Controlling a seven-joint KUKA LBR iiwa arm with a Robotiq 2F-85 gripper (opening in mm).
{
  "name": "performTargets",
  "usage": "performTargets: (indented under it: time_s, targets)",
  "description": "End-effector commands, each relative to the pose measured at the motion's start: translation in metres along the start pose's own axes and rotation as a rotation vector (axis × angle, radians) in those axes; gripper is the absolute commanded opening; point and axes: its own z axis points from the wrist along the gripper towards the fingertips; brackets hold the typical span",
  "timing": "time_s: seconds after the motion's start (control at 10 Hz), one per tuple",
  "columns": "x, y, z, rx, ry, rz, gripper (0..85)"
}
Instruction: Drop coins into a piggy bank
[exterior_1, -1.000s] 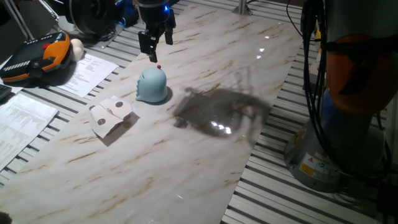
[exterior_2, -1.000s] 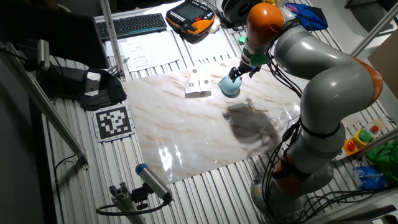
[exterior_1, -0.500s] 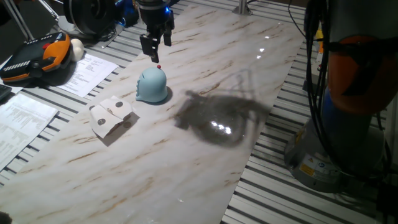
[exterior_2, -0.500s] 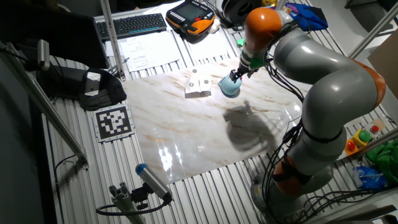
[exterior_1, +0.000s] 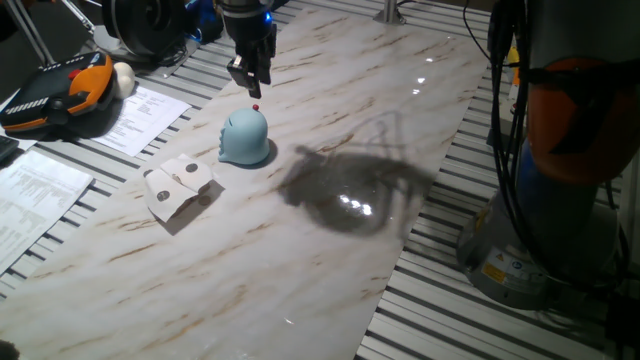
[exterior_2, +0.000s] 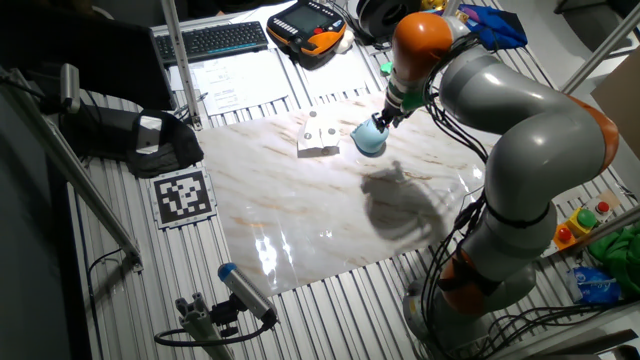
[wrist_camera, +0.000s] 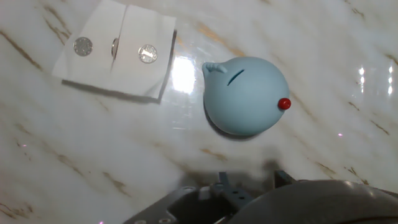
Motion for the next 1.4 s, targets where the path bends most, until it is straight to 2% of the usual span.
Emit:
performTargets:
  time_s: [0.0,0.3,0.5,0.7,0.8,1.0,1.3]
  targets:
    - [0.000,0.000,0.001,0.003,-0.004,0.001,0.0]
    - [-0.004,0.000,0.006,0.013,-0.013,0.017,0.0]
    - [-0.004,0.007,0.008,0.016,-0.008,0.034,0.0]
    - [-0.005,0.012,0.012,0.005,-0.006,0.045,0.0]
    - [-0.006,0.015,0.016,0.008,-0.012,0.051,0.0]
    - [-0.006,0.027,0.026,0.016,-0.028,0.072,0.0]
    - [0.001,0.050,0.037,0.019,-0.029,0.101,0.0]
